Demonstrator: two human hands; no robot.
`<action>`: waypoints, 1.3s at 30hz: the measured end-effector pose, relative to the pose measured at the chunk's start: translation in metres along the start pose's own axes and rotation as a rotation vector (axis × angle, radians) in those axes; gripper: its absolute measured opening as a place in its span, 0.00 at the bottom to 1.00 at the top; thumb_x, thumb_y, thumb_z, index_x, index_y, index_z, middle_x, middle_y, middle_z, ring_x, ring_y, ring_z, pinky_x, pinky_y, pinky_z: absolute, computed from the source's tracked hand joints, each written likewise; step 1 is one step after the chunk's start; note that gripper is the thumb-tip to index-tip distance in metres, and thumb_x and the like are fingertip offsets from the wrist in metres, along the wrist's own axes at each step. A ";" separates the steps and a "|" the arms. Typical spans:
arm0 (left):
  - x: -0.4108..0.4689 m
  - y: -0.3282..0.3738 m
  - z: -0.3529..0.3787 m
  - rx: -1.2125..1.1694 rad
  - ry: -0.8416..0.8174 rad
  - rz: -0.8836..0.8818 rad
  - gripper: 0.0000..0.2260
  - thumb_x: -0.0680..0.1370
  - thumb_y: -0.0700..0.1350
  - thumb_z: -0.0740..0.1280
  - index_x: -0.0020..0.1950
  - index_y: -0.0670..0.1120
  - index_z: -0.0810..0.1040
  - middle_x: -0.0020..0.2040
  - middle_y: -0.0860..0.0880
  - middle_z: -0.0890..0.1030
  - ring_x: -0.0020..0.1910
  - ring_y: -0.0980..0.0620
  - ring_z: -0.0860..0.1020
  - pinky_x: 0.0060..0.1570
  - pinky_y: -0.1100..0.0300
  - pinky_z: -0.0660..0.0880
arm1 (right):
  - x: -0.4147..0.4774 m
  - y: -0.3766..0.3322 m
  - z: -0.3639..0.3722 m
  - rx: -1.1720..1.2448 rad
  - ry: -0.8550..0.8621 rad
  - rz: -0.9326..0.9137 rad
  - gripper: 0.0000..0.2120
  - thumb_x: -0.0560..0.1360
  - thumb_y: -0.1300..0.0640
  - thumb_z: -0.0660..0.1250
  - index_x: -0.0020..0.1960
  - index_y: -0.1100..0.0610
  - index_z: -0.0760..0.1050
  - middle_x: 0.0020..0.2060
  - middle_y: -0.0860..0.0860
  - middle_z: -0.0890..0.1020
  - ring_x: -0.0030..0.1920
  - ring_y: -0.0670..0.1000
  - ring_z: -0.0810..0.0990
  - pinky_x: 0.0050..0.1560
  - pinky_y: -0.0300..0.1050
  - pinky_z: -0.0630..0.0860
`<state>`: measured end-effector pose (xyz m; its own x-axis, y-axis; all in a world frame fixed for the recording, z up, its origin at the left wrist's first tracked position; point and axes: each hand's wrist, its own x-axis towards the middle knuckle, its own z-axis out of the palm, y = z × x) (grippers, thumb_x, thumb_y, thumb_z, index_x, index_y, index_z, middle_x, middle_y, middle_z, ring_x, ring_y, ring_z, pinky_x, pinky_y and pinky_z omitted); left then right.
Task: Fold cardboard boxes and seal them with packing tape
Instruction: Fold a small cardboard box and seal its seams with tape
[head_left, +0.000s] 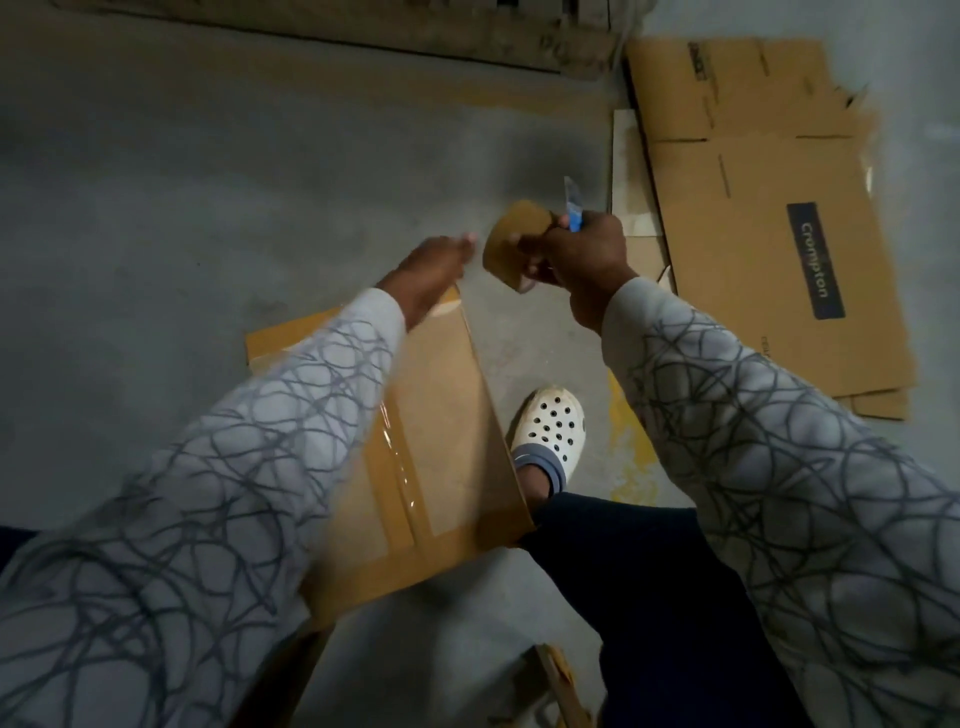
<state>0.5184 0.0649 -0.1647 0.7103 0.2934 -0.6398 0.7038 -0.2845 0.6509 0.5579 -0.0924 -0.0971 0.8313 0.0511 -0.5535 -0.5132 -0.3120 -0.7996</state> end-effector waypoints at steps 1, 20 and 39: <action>-0.007 0.004 -0.016 -0.249 -0.023 0.009 0.19 0.86 0.57 0.57 0.68 0.46 0.76 0.62 0.46 0.80 0.52 0.51 0.76 0.52 0.60 0.69 | -0.006 -0.006 -0.001 0.082 -0.020 0.037 0.14 0.76 0.65 0.72 0.59 0.60 0.73 0.54 0.57 0.81 0.53 0.57 0.83 0.57 0.55 0.82; -0.345 -0.100 -0.078 -0.132 0.159 0.491 0.20 0.71 0.52 0.79 0.60 0.60 0.78 0.48 0.52 0.85 0.42 0.53 0.83 0.44 0.55 0.81 | -0.299 0.030 0.020 0.688 -0.354 0.277 0.07 0.77 0.57 0.72 0.46 0.58 0.76 0.38 0.54 0.70 0.35 0.48 0.73 0.33 0.38 0.79; -0.399 -0.161 -0.026 0.032 0.399 0.698 0.12 0.73 0.56 0.76 0.54 0.55 0.87 0.49 0.52 0.75 0.47 0.54 0.76 0.42 0.61 0.77 | -0.409 0.112 0.003 0.065 -0.253 -0.074 0.15 0.73 0.67 0.74 0.57 0.55 0.79 0.49 0.53 0.84 0.51 0.54 0.83 0.52 0.45 0.81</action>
<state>0.1212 0.0177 -0.0033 0.9340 0.3404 0.1089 0.1026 -0.5474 0.8305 0.1596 -0.1458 0.0387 0.7913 0.3098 -0.5271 -0.4723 -0.2377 -0.8488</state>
